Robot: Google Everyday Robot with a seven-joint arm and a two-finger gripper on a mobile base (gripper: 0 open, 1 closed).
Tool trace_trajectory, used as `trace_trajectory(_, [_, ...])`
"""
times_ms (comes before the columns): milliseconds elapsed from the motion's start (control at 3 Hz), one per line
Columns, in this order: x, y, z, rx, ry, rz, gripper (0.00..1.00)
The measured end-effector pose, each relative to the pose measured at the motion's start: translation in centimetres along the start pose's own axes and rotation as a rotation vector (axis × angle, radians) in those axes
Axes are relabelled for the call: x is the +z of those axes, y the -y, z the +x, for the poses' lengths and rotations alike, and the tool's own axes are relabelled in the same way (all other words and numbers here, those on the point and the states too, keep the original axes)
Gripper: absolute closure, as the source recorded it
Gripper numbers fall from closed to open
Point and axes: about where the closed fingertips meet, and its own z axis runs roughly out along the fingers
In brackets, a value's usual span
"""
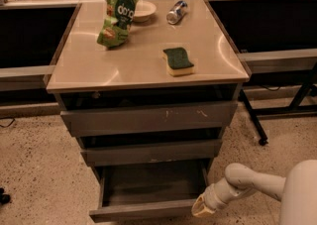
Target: Close bottom drawer
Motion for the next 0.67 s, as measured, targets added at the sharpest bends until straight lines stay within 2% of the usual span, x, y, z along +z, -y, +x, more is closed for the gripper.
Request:
trace_trajectory(333, [0.0,0.0,0.0,0.0,0.0,0.0,1.0])
trace_trajectory(667, [0.79,0.74,0.43,-0.028,-0.015,0.009,1.0])
